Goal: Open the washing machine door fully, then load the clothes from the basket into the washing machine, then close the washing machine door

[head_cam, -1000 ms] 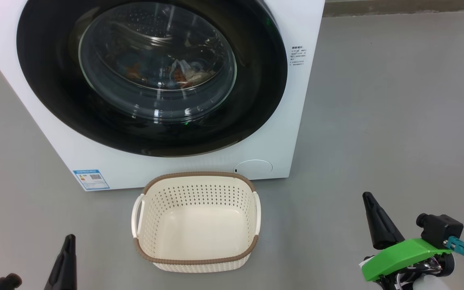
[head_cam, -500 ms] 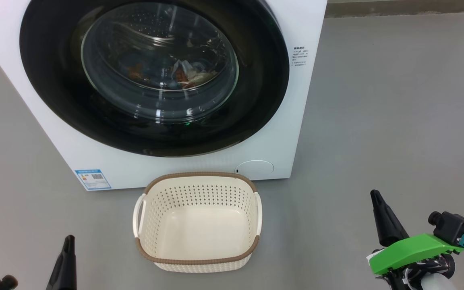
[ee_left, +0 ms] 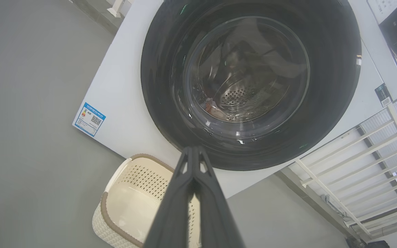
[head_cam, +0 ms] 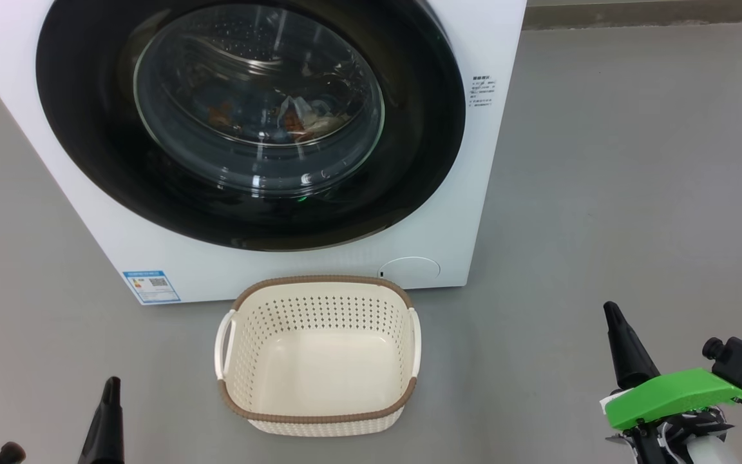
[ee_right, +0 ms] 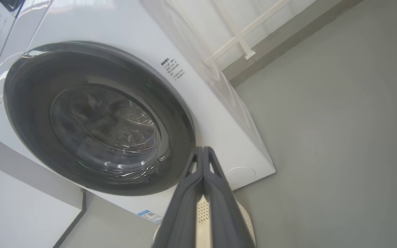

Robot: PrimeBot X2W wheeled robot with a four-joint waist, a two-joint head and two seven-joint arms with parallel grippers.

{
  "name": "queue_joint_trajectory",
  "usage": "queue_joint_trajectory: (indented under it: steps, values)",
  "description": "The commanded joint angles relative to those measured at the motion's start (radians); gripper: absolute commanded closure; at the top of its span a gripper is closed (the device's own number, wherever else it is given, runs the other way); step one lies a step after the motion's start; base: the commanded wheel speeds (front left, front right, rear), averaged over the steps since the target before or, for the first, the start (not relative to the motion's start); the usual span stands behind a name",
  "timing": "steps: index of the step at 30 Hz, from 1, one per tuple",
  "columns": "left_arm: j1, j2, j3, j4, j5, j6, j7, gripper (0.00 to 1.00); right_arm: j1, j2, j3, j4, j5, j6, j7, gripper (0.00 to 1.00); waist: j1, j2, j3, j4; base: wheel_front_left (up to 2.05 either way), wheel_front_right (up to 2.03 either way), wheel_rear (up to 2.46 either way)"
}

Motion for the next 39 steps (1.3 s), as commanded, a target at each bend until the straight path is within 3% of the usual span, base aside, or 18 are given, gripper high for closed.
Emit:
queue_joint_trajectory:
  steps: [1, 39]
  values:
    - [-0.046, 0.011, 0.026, -0.016, -0.021, -0.001, 0.006, 1.0, -0.019, -0.004, -0.003, -0.031, 0.028, -0.001, 0.008, 1.0, 0.0, -0.0001, 0.0, 0.0, 0.0, 0.0, 0.0]
    - [-0.073, -0.072, 0.1, -0.015, -0.285, -0.002, 0.114, 1.0, -0.007, 0.016, -0.085, -0.06, 0.384, -0.002, 0.118, 1.0, 0.0, -0.0001, -0.006, 0.015, 0.0, 0.0, 0.0]
